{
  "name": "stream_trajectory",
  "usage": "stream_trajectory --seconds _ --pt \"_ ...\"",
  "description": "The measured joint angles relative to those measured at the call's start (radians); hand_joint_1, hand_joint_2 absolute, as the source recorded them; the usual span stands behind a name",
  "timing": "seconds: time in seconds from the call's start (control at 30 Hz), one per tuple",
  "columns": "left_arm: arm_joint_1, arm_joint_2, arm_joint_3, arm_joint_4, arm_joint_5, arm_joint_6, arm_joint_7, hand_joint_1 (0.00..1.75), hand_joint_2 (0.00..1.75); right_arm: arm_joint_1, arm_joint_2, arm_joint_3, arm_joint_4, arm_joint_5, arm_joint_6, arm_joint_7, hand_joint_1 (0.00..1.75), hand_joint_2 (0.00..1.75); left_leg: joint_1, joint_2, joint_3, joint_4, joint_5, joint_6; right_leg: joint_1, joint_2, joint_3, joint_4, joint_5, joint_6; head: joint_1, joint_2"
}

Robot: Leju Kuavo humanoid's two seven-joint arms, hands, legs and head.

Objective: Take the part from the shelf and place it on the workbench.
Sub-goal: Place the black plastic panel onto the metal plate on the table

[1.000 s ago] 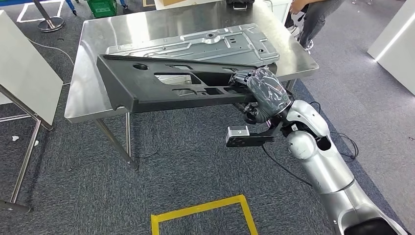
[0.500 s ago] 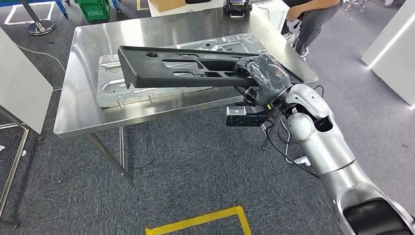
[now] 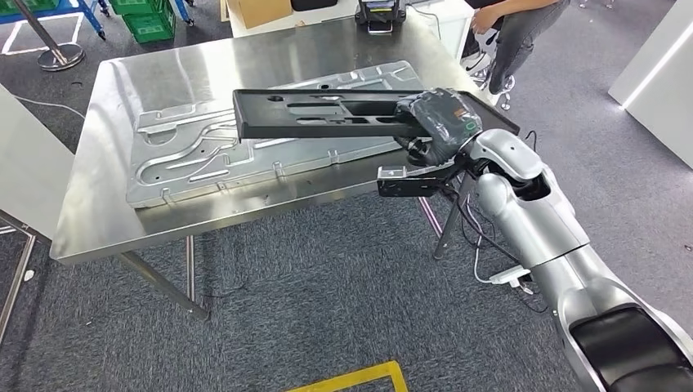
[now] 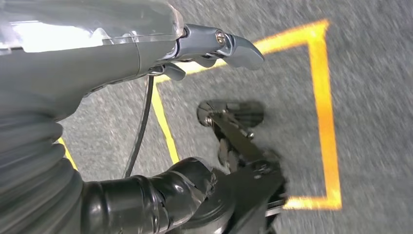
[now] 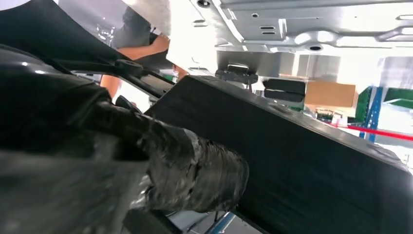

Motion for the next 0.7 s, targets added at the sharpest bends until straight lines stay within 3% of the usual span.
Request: stream_trajectory --seconds 0.07,0.1,0.13,0.23,0.27,0.3,0.37,0.4,0.47,0.53,0.6,0.63,0.67,0.7 --pt "-0.004 0.0 0.013 0.001 -0.002 -0.002 0.003 0.0 1.75 -0.002 0.015 0.016 0.017 0.01 -0.001 0.002 1.75 0.0 -0.004 0.0 -0.08 0.077 -0.058 0.004 0.009 -0.001 0.023 -0.001 -0.021 -0.007 0.0 0.0" --pt "-0.004 0.0 0.02 0.001 -0.002 -0.003 0.005 0.0 1.75 -0.003 0.021 0.023 0.024 0.013 -0.001 0.002 1.75 0.0 -0.008 0.001 -0.098 0.069 -0.069 0.011 0.015 -0.004 0.038 -0.001 -0.033 -0.009 0.0 0.0" --pt "-0.004 0.0 0.026 0.001 -0.003 -0.004 0.006 0.0 1.75 -0.003 0.027 0.028 0.03 0.016 -0.001 0.003 1.75 0.0 -0.013 0.002 -0.101 0.032 -0.053 0.022 0.021 -0.008 0.055 -0.001 -0.045 -0.012 0.0 0.0" --pt "-0.004 0.004 0.043 0.001 -0.003 -0.007 0.006 0.0 1.75 -0.007 0.038 0.039 0.044 0.021 -0.001 0.004 1.75 0.0 -0.047 0.03 -0.071 -0.146 0.102 0.073 0.038 -0.026 0.101 -0.005 -0.084 -0.013 0.0 0.0" --pt "-0.004 0.006 0.045 0.001 -0.003 -0.008 0.006 0.0 1.75 -0.008 0.04 0.042 0.049 0.021 -0.002 0.004 1.75 0.0 -0.055 0.035 -0.062 -0.179 0.138 0.084 0.042 -0.032 0.112 -0.008 -0.096 -0.011 0.0 0.0" --pt "-0.005 0.007 0.047 0.002 -0.003 -0.009 0.006 0.0 1.75 -0.01 0.043 0.045 0.053 0.022 -0.002 0.004 1.75 0.0 -0.058 0.032 -0.056 -0.194 0.151 0.087 0.045 -0.036 0.121 -0.007 -0.102 -0.008 0.001 0.0" --pt "-0.006 0.007 0.049 0.002 -0.003 -0.01 0.006 0.0 1.75 -0.018 0.047 0.05 0.056 0.023 -0.003 0.004 1.75 0.0 -0.052 0.017 -0.034 -0.207 0.151 0.087 0.046 -0.04 0.125 0.014 -0.099 -0.002 0.0 0.0" --pt "-0.006 0.006 0.051 0.002 -0.004 -0.01 0.006 0.0 1.75 -0.024 0.048 0.052 0.058 0.023 -0.004 0.004 1.75 0.0 -0.048 0.009 -0.023 -0.214 0.15 0.09 0.044 -0.033 0.113 0.046 -0.09 0.002 0.001 0.0" --pt "-0.011 0.006 0.057 0.003 -0.008 -0.012 0.005 0.0 1.75 -0.036 0.05 0.054 0.062 0.023 -0.005 0.004 1.75 0.0 -0.042 -0.004 -0.001 -0.222 0.143 0.094 0.036 -0.014 0.051 0.145 -0.095 0.014 0.001 0.0" --pt "-0.016 0.007 0.064 0.004 -0.017 -0.012 0.001 0.0 1.75 -0.039 0.05 0.057 0.071 0.026 -0.006 0.004 1.75 0.0 -0.038 -0.023 0.015 -0.222 0.128 0.093 0.025 -0.005 -0.027 0.239 -0.147 0.03 0.001 0.0" --pt "-0.019 0.007 0.07 0.005 -0.028 -0.014 -0.005 0.0 1.75 -0.038 0.051 0.063 0.081 0.031 -0.006 0.004 1.75 0.0 -0.032 -0.047 0.037 -0.221 0.107 0.086 0.011 -0.004 -0.076 0.254 -0.201 0.044 0.001 0.0" --pt "-0.019 0.007 0.072 0.006 -0.034 -0.015 -0.009 0.0 1.75 -0.039 0.051 0.067 0.087 0.033 -0.005 0.004 1.75 0.0 -0.028 -0.059 0.05 -0.219 0.096 0.082 0.005 -0.003 -0.084 0.224 -0.198 0.049 0.001 0.0" --pt "-0.02 0.007 0.076 0.007 -0.039 -0.016 -0.011 0.0 1.75 -0.039 0.051 0.069 0.092 0.035 -0.005 0.004 1.75 0.0 -0.025 -0.071 0.063 -0.216 0.083 0.076 -0.001 0.003 -0.083 0.174 -0.163 0.054 0.001 0.0" --pt "-0.02 0.007 0.08 0.008 -0.043 -0.017 -0.014 0.0 1.75 -0.039 0.051 0.071 0.098 0.036 -0.005 0.004 1.75 0.0 -0.022 -0.082 0.074 -0.212 0.071 0.071 -0.007 0.017 -0.079 0.112 -0.097 0.059 0.001 0.0"
